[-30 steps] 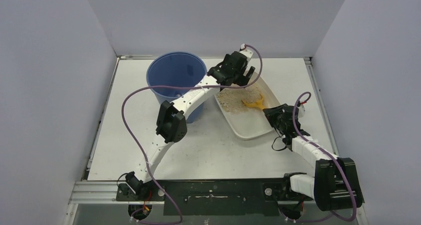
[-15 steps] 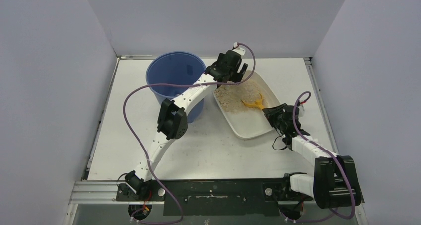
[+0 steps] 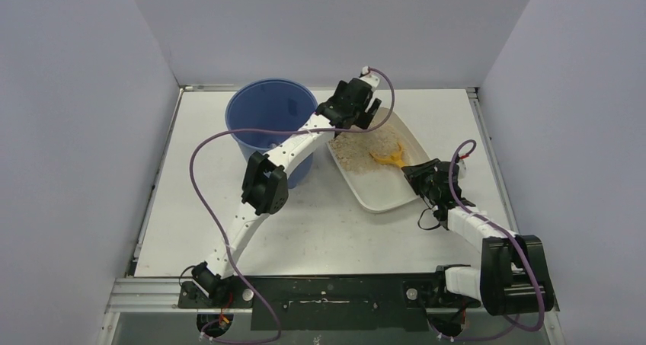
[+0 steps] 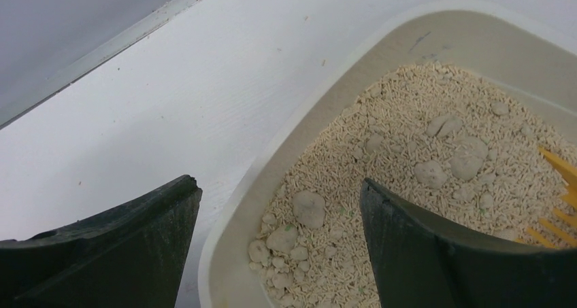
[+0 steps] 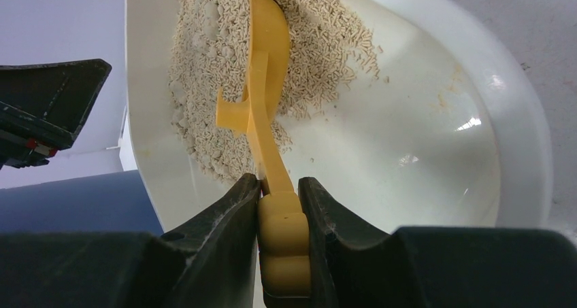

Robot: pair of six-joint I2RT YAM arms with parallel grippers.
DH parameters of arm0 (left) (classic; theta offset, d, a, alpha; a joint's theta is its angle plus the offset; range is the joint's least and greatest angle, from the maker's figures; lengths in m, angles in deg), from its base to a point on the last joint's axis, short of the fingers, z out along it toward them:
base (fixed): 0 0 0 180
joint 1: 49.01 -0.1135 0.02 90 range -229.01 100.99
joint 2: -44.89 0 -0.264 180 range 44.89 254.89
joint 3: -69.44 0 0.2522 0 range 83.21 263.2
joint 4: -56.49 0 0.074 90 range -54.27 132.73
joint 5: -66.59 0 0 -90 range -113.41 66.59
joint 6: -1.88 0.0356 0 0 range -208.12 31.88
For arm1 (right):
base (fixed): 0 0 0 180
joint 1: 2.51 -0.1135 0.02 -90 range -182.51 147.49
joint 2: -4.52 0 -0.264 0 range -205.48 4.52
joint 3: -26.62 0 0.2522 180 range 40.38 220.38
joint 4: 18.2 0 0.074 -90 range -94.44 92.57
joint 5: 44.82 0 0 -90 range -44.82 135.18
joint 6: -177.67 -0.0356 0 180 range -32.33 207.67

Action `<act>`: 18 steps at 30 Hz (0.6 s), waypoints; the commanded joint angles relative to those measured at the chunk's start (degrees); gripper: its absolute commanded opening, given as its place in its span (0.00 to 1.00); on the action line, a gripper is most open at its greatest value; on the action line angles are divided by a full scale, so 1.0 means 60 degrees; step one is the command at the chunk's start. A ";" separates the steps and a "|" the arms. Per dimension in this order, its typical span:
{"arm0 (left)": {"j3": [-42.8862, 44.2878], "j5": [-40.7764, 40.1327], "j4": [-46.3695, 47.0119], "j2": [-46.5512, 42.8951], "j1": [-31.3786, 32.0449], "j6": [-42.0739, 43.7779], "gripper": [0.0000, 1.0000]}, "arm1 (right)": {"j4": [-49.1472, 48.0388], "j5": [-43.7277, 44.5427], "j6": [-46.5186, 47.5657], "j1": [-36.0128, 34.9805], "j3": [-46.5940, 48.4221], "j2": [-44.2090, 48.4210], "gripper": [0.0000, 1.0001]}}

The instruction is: Clean the litter box

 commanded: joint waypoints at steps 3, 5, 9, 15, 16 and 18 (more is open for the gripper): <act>-0.1030 -0.0761 0.1375 -0.1182 0.0731 0.0828 0.85 | 0.1433 -0.0281 0.0531 -0.0022 -0.0183 -0.0461 0.00; -0.1263 -0.0984 0.1653 -0.1521 0.0994 0.0877 0.85 | 0.1399 -0.0267 0.0543 0.0000 -0.0196 -0.0443 0.00; -0.1895 -0.1187 0.2237 -0.2100 0.1379 0.0832 0.86 | 0.1326 -0.0290 0.0560 0.0002 -0.0211 -0.0419 0.00; -0.2068 -0.1051 0.2509 -0.2060 0.1457 0.0338 0.88 | 0.1272 -0.0340 0.0560 0.0001 -0.0230 -0.0383 0.00; -0.1950 -0.0993 0.2507 -0.1942 0.1440 0.0248 0.89 | 0.1240 -0.0340 0.0552 0.0002 -0.0253 -0.0383 0.00; -0.1536 -0.0592 0.2524 -0.1522 0.1351 -0.0256 0.89 | 0.1156 -0.0400 0.0531 0.0002 -0.0299 -0.0414 0.00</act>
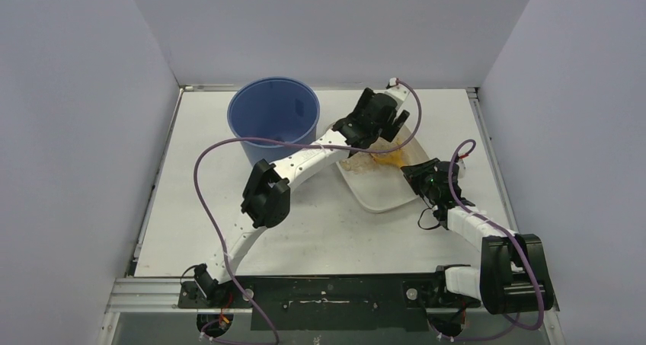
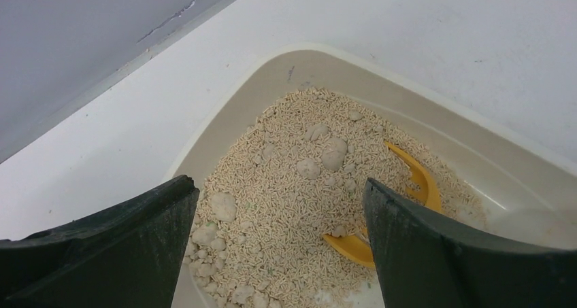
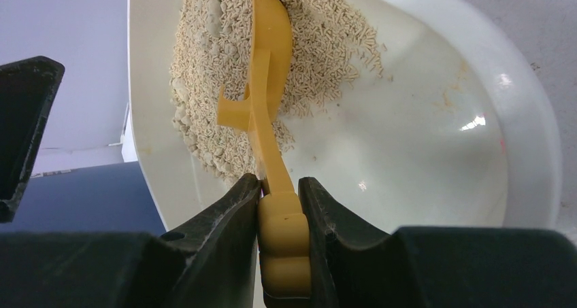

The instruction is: Clean the litter box

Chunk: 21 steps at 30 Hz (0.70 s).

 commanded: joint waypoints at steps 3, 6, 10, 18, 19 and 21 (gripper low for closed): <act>0.0899 0.0680 0.0666 0.0353 -0.0392 -0.1007 0.89 | 0.1270 -0.0367 0.0509 -0.0002 -0.0274 -0.0339 0.00; 0.0908 0.1232 0.0749 0.0554 -0.0597 -0.1431 0.88 | 0.1284 -0.0388 0.0522 -0.0002 -0.0229 -0.0339 0.00; 0.0559 0.1895 0.1087 0.0544 -0.0889 -0.1913 0.88 | 0.1224 -0.0424 0.0514 -0.0002 -0.0241 -0.0390 0.00; 0.0280 0.3087 0.1694 0.0686 -0.1505 -0.2715 0.86 | 0.1154 -0.0480 0.0490 -0.0009 -0.0299 -0.0411 0.00; 0.0252 0.3167 0.1748 0.0714 -0.1578 -0.2771 0.86 | 0.1146 -0.0479 0.0491 -0.0003 -0.0303 -0.0412 0.00; 0.0245 0.3358 0.1827 0.0771 -0.1744 -0.2906 0.86 | 0.1117 -0.0487 0.0487 -0.0004 -0.0319 -0.0445 0.00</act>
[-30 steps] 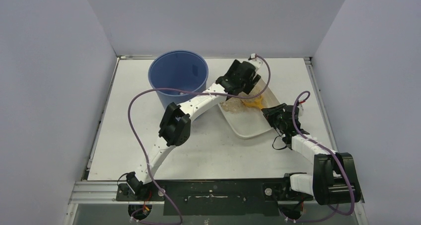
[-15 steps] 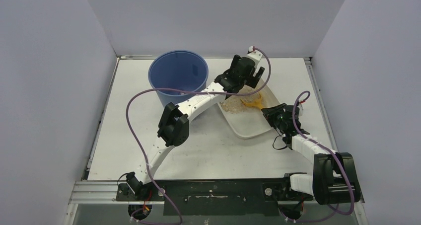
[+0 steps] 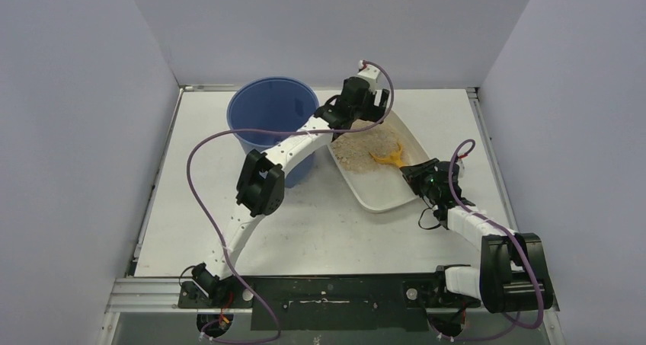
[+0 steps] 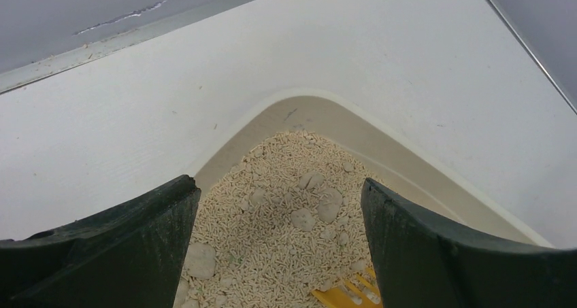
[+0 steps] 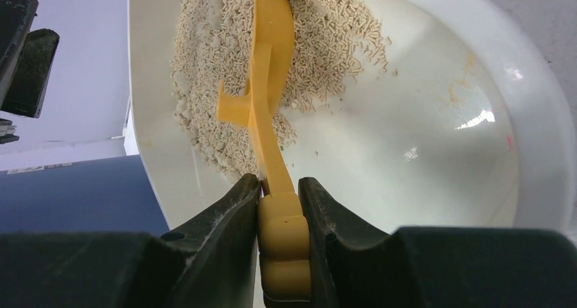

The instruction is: Clean the litter box

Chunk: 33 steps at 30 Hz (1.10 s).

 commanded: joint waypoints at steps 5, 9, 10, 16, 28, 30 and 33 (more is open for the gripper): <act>-0.0008 0.0703 0.0876 0.0341 -0.0570 -0.0402 0.86 | 0.1163 -0.0234 0.0483 -0.0053 -0.0293 -0.0456 0.00; 0.0205 0.0511 0.0648 0.0534 -0.0828 -0.0157 0.87 | 0.1103 -0.0246 0.0494 -0.0055 -0.0294 -0.0542 0.00; 0.0230 0.0414 0.0582 0.0552 -0.0880 -0.0057 0.87 | 0.1088 -0.0250 0.0483 -0.0053 -0.0289 -0.0564 0.00; 0.0253 -0.0131 0.0391 0.0480 -0.1129 0.0599 0.88 | 0.1034 -0.0259 0.0483 -0.0058 -0.0311 -0.0632 0.00; 0.0515 0.0682 -0.0377 0.0760 -0.1209 0.1178 0.83 | 0.1009 -0.0280 0.0479 -0.0040 -0.0323 -0.0696 0.00; 0.0516 0.0956 -0.0604 0.0827 -0.1209 0.1238 0.81 | 0.1026 -0.0294 0.0479 -0.0038 -0.0313 -0.0686 0.00; 0.0583 0.1102 -0.0952 0.0938 -0.1235 0.1294 0.79 | 0.1042 -0.0294 0.0494 -0.0042 -0.0349 -0.0644 0.00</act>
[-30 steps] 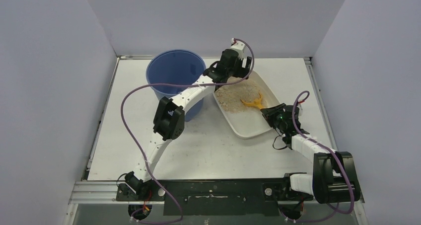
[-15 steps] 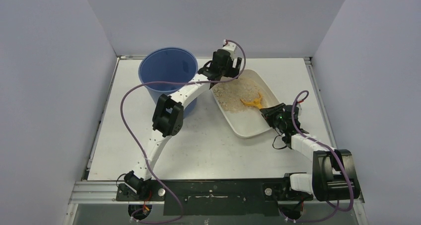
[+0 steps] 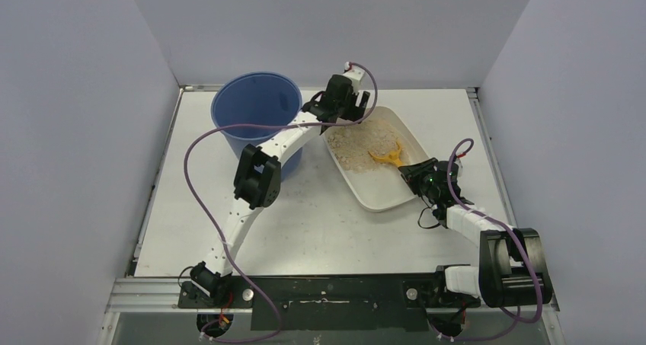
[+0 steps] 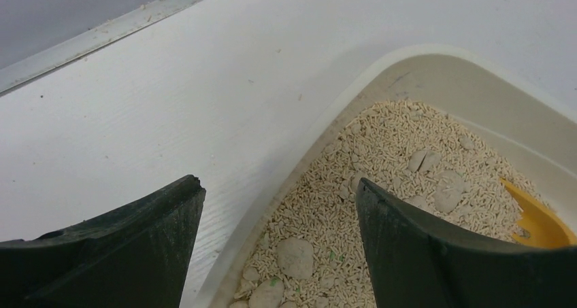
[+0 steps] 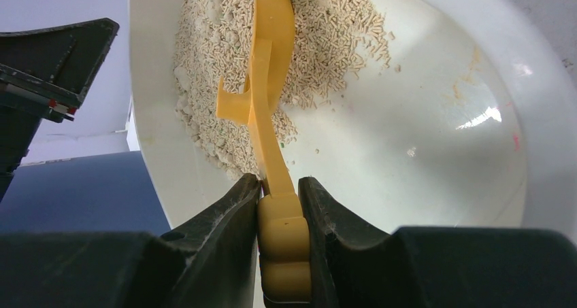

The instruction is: Clean the litter box

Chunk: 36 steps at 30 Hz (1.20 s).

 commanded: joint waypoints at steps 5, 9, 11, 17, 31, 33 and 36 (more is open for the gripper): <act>0.0256 0.0316 -0.0739 0.0363 -0.0106 0.0352 0.75 | 0.1345 -0.0090 0.0454 -0.0038 -0.0429 -0.0249 0.00; 0.0404 0.0118 -0.0891 0.0521 -0.0106 0.0390 0.69 | 0.1315 -0.0119 0.0439 -0.0040 -0.0460 -0.0188 0.00; 0.0431 0.0057 -0.0923 0.0561 -0.0106 0.0420 0.66 | 0.1329 -0.0145 0.0450 -0.0040 -0.0465 -0.0151 0.00; 0.0427 0.0051 -0.1027 0.0541 -0.0078 0.0441 0.43 | 0.1345 -0.0120 0.0455 -0.0038 -0.0476 -0.0144 0.00; -0.1380 0.0389 -0.0708 -0.0604 0.0559 0.0979 0.00 | 0.1666 -0.0291 0.0645 0.0116 -0.0668 0.0192 0.00; -0.2037 0.0317 -0.0518 -0.0916 0.0727 0.1038 0.00 | 0.1744 -0.0423 0.0757 0.0196 -0.0729 0.0328 0.00; -0.3124 0.0300 -0.0034 -0.1541 0.0993 0.1040 0.00 | 0.1990 -0.0712 0.1040 0.0350 -0.0791 0.0588 0.00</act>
